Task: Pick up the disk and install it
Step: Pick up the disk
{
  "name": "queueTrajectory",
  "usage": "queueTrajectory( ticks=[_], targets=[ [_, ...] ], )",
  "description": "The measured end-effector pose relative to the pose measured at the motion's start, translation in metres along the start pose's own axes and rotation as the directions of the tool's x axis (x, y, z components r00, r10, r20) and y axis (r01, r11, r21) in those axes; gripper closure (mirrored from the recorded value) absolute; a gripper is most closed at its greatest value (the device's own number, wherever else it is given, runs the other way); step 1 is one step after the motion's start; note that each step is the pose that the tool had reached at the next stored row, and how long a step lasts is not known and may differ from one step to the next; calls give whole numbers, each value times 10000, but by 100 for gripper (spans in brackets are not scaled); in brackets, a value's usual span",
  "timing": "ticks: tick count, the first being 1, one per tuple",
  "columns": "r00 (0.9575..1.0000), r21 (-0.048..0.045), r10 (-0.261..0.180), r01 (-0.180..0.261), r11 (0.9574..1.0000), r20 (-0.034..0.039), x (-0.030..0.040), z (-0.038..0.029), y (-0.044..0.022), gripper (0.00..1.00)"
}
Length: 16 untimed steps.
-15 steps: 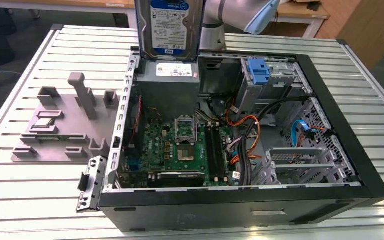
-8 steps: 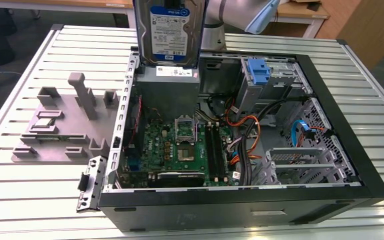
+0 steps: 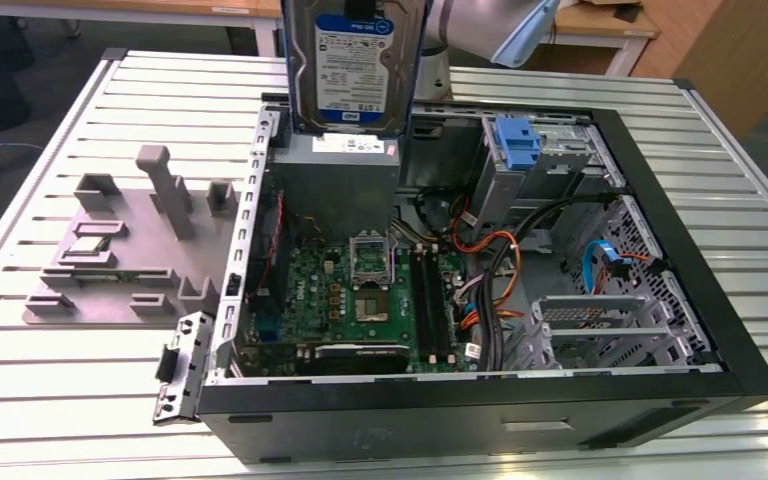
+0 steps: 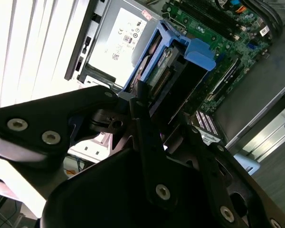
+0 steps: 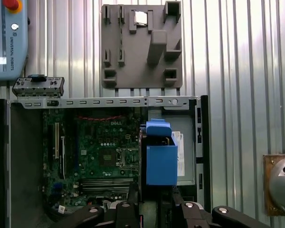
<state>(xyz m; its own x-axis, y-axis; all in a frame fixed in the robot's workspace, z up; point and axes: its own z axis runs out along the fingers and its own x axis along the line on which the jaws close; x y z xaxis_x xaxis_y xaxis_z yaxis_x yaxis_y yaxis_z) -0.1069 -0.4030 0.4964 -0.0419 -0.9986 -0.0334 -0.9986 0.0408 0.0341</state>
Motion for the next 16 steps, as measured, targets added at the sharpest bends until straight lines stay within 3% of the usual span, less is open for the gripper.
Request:
queueTrajectory(
  ticks=[10,16],
  targets=[
    [10000,0,-1,1,10000,0,-10,-2,-233,65],
    [10000,0,0,0,10000,0,-10,-2,-242,65]
  ],
)
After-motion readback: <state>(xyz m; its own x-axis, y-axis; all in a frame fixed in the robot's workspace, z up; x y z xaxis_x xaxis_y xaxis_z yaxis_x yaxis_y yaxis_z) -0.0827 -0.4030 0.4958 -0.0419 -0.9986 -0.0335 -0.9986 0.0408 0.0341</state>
